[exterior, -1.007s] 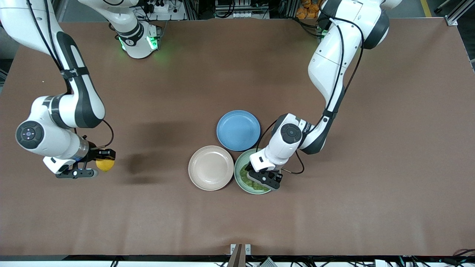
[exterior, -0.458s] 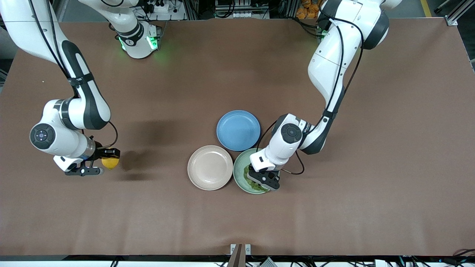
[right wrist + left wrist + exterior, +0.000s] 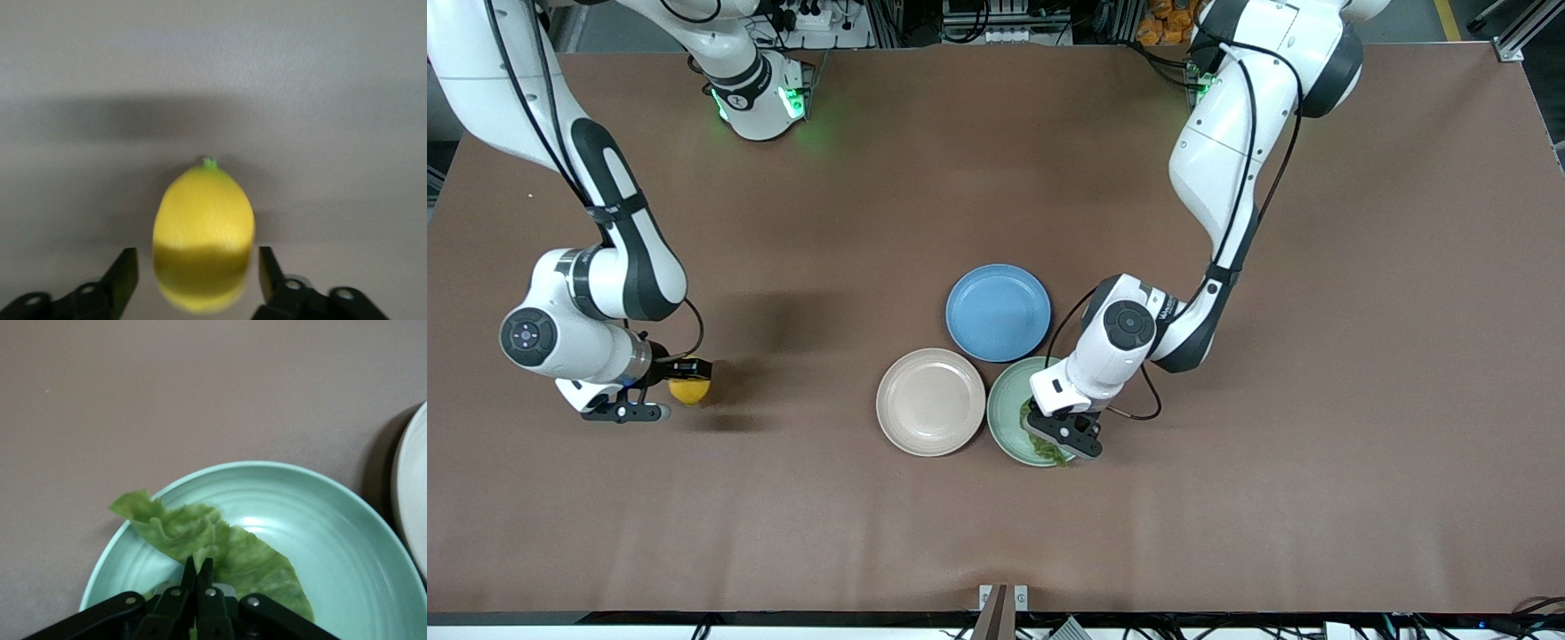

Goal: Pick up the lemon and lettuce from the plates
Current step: 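Carry the lemon away while the left gripper pinches the lettuce leaf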

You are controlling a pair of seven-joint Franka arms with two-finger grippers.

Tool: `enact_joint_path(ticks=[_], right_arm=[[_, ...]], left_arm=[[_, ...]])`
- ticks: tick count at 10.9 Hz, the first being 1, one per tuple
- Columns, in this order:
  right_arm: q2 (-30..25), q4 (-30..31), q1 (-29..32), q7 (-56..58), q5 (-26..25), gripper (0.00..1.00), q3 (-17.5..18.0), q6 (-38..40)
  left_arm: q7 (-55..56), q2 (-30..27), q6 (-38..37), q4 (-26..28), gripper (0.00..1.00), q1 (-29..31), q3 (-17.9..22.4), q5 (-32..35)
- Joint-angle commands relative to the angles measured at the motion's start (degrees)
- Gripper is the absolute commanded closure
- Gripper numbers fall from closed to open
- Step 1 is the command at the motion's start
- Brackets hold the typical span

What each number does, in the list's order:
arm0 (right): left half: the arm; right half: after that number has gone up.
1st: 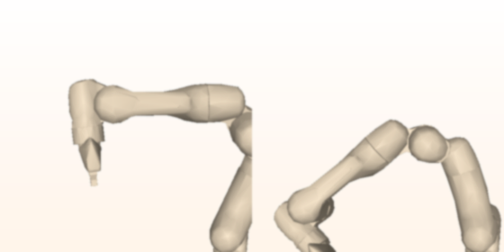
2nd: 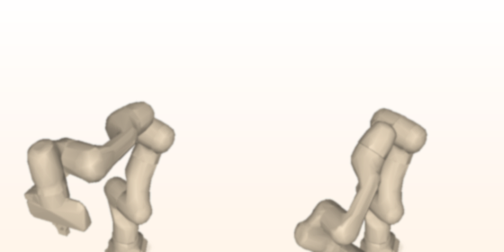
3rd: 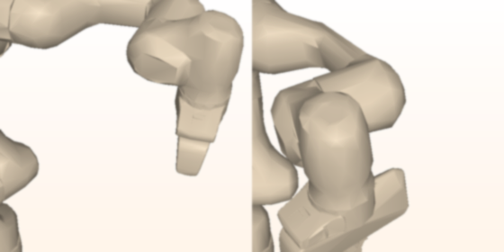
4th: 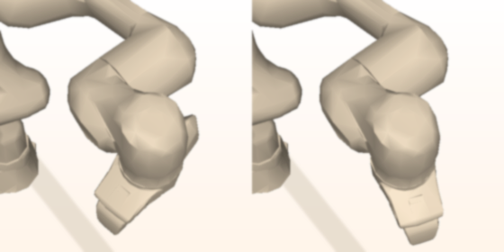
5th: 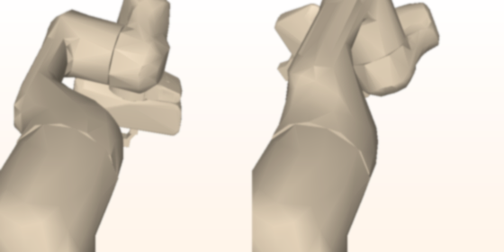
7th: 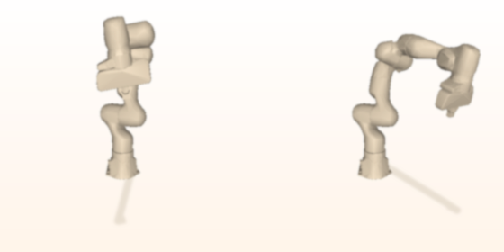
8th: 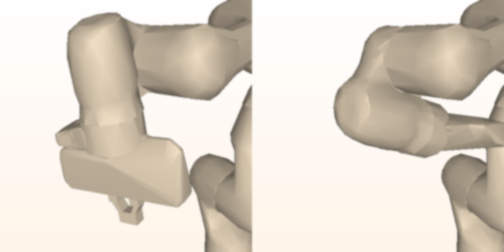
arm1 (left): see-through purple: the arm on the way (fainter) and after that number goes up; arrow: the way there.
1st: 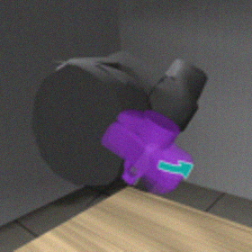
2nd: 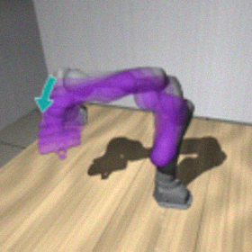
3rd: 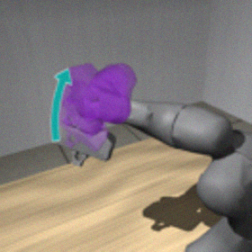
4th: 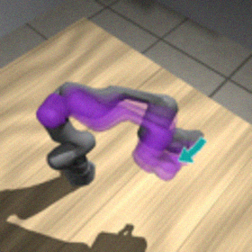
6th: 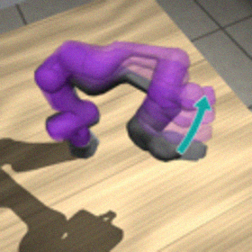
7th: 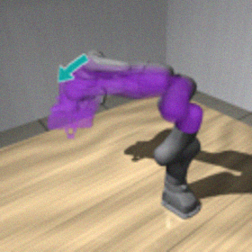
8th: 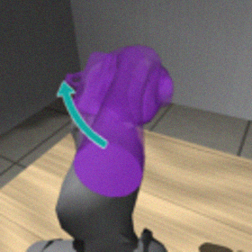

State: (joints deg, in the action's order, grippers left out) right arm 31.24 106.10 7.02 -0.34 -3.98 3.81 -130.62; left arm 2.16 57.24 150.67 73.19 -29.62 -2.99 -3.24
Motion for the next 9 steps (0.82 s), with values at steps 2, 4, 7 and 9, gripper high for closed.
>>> enact_joint_path(ticks=[2,4,7,9], right_arm=[[7.25,-2.91,1.07,-0.27,0.02,0.0,1.02,-1.75],[8.14,-2.91,0.54,-0.27,0.03,0.0,1.02,-1.75],[8.14,-2.83,0.54,-0.01,-0.06,0.0,1.02,-1.75],[8.14,-2.82,0.54,0.08,0.02,0.0,1.02,-1.31]], left_arm=[[-0.58,-3.62,-7.75,0.38,1.0,0.87,1.14,0.86],[-0.58,-4.24,-10.83,0.2,1.0,0.87,1.84,0.86],[-1.89,-6.34,-15.92,-0.23,1.0,3.5,2.46,0.77],[-2.43,-7.48,-18.39,-0.5,1.0,4.47,2.55,0.77]])
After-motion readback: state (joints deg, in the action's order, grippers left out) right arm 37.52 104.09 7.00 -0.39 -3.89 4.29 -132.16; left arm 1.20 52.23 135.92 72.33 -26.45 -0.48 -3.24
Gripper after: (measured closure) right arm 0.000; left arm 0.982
